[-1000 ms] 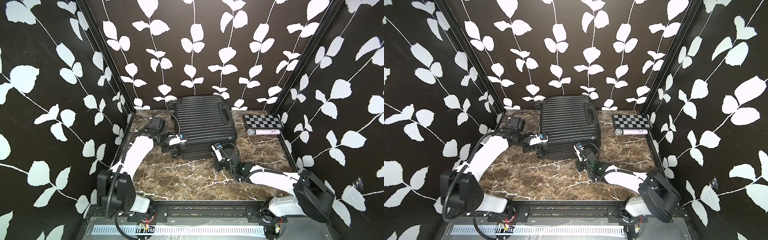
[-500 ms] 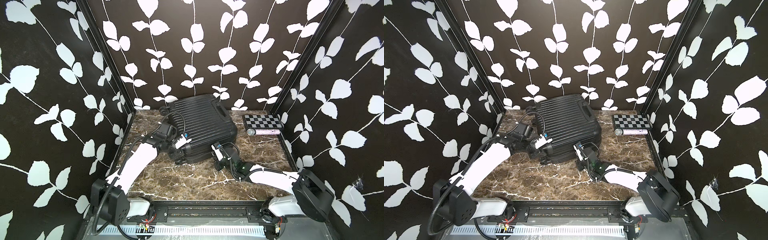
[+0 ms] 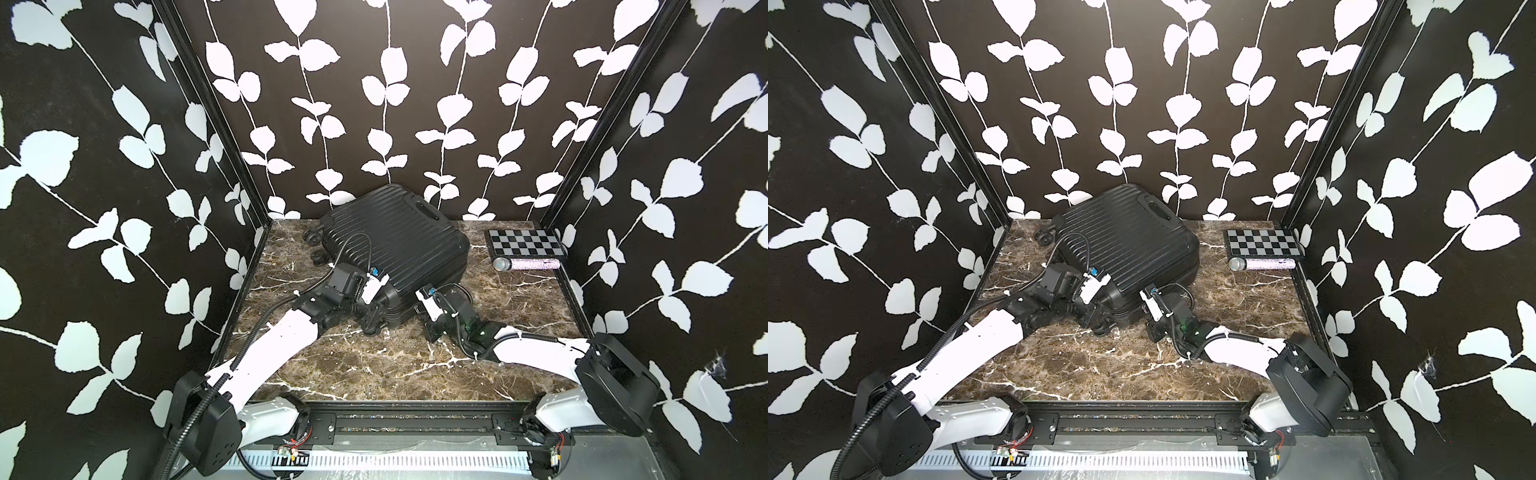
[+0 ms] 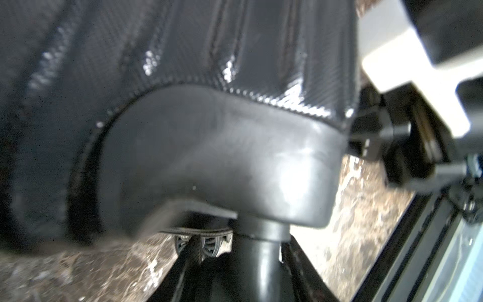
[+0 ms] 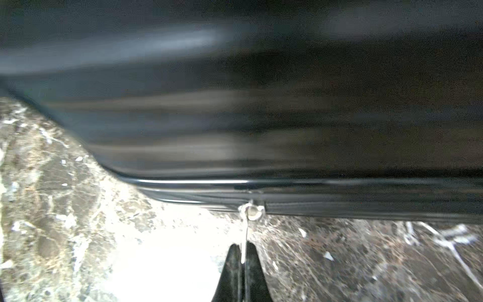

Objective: Close the suitcase zippers
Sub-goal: Zip the zipper on the suitcase.

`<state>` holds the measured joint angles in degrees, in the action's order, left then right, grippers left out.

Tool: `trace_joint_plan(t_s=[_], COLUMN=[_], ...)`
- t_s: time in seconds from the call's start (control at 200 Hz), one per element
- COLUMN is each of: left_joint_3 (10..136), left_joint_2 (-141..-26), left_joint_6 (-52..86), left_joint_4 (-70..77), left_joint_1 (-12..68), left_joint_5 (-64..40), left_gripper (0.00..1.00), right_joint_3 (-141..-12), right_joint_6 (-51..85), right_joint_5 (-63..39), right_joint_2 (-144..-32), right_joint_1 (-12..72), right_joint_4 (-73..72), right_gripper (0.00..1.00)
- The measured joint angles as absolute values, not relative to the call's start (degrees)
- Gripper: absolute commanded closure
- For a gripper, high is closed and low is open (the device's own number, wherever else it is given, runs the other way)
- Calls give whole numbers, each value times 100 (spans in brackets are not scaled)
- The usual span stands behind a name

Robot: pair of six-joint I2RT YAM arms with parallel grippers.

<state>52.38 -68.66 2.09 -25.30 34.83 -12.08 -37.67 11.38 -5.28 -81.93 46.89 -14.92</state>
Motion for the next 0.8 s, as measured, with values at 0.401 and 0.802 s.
trace_joint_plan(t_s=[0.401,0.802], left_joint_3=[5129,4941], left_joint_2=[-7000,-7032], left_joint_6=[1179,1914], left_joint_4=[-1800,-1201], left_joint_1=[3870,4431], left_joint_5=[-718,104], left_gripper=[98,100], right_joint_3=[-3828,-3828], right_joint_6=[1450,1890], right_joint_5=[-620,-311], right_joint_2=[-8486,-8600], right_joint_1=[5046,5330], right_joint_4=[-1909,-2167], right_gripper=[100,100])
